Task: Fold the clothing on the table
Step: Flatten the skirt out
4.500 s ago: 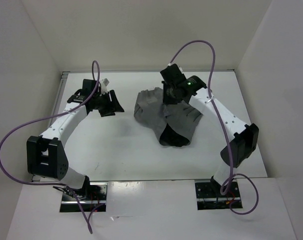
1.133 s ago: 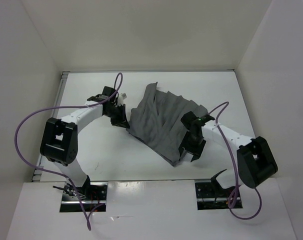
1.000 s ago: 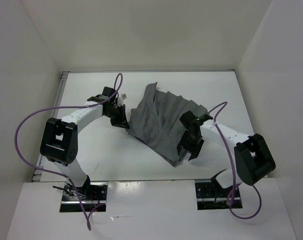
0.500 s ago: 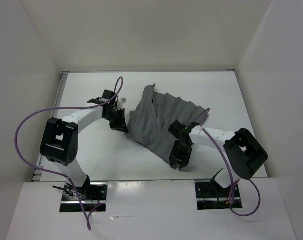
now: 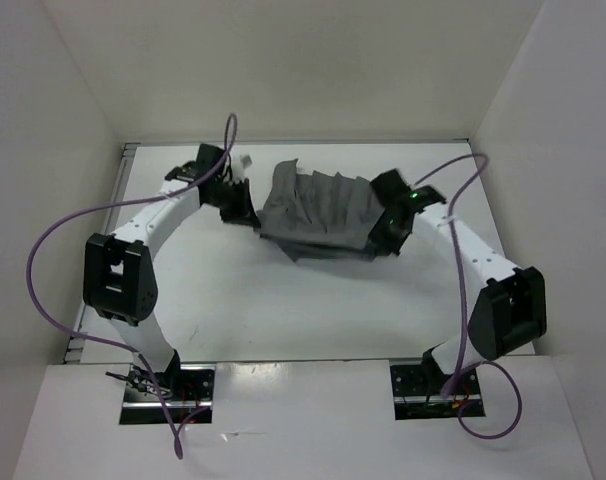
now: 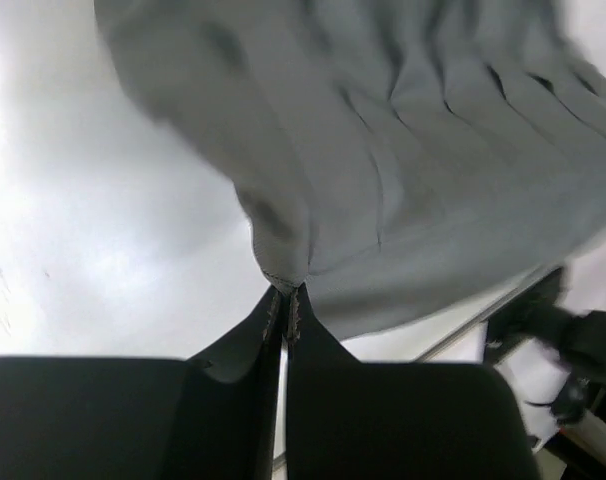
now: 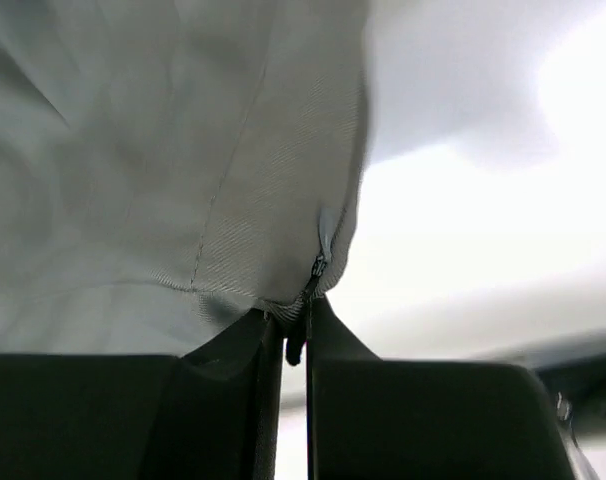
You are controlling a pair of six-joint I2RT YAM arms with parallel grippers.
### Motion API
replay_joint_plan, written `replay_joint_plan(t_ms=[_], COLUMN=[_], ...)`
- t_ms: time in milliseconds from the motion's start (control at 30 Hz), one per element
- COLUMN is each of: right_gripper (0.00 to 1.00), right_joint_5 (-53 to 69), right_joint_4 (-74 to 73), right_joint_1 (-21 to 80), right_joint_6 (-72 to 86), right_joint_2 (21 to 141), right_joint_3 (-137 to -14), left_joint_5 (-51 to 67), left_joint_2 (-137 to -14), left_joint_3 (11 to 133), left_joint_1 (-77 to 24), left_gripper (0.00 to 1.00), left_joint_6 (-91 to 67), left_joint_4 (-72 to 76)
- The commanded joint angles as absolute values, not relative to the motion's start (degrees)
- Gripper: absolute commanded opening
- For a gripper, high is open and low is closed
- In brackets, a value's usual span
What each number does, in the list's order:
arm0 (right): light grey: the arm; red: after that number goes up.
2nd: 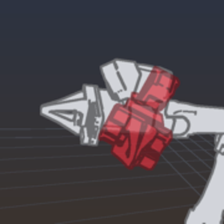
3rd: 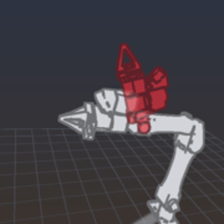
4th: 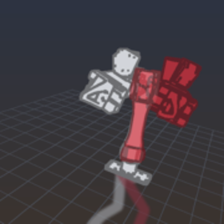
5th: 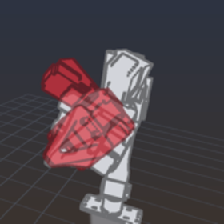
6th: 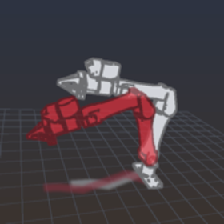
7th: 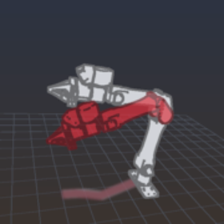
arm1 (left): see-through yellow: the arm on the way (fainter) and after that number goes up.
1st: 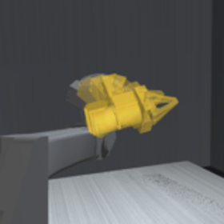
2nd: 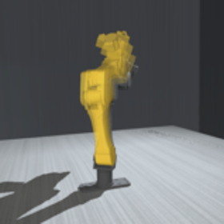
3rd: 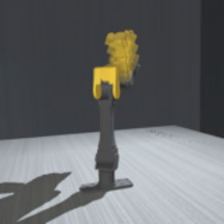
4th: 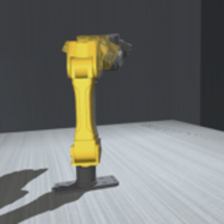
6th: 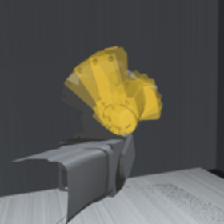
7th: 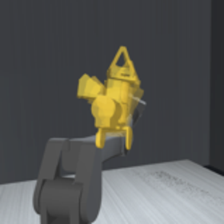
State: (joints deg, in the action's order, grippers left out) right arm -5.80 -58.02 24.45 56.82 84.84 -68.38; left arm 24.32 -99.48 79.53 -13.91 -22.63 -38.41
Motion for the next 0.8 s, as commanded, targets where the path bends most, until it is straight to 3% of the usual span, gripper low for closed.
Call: replay_joint_plan(t_ms=[0,67,200,500,767], right_gripper=[0.0,0.0,0.0,0.0,0.0], right_joint_5=[-16.2,-18.0,-11.9,3.4,12.0], right_joint_4=[-58.1,-56.4,-51.0,-49.4,-58.9], right_joint_1=[13.0,10.7,9.1,13.4,14.8], right_joint_6=[43.4,38.7,33.4,33.9,35.7], right_joint_2=[81.4,81.9,80.7,59.6,44.8], right_joint_3=[-83.6,-93.0,-97.2,-77.8,-88.8], left_joint_5=[30.3,33.1,35.3,47.7,62.1], left_joint_2=[-102.2,-105.1,-105.1,-86.0,-65.9], left_joint_3=[98.4,106.7,115.6,86.8,89.6], left_joint_1=[-10.0,-8.2,-7.6,-7.6,-4.4], left_gripper=[0.0,0.0,0.0,0.0,0.0], left_joint_6=[-21.4,-23.0,-23.6,-18.6,-25.0], left_joint_4=[-36.6,-37.4,-38.0,-36.4,-34.6])
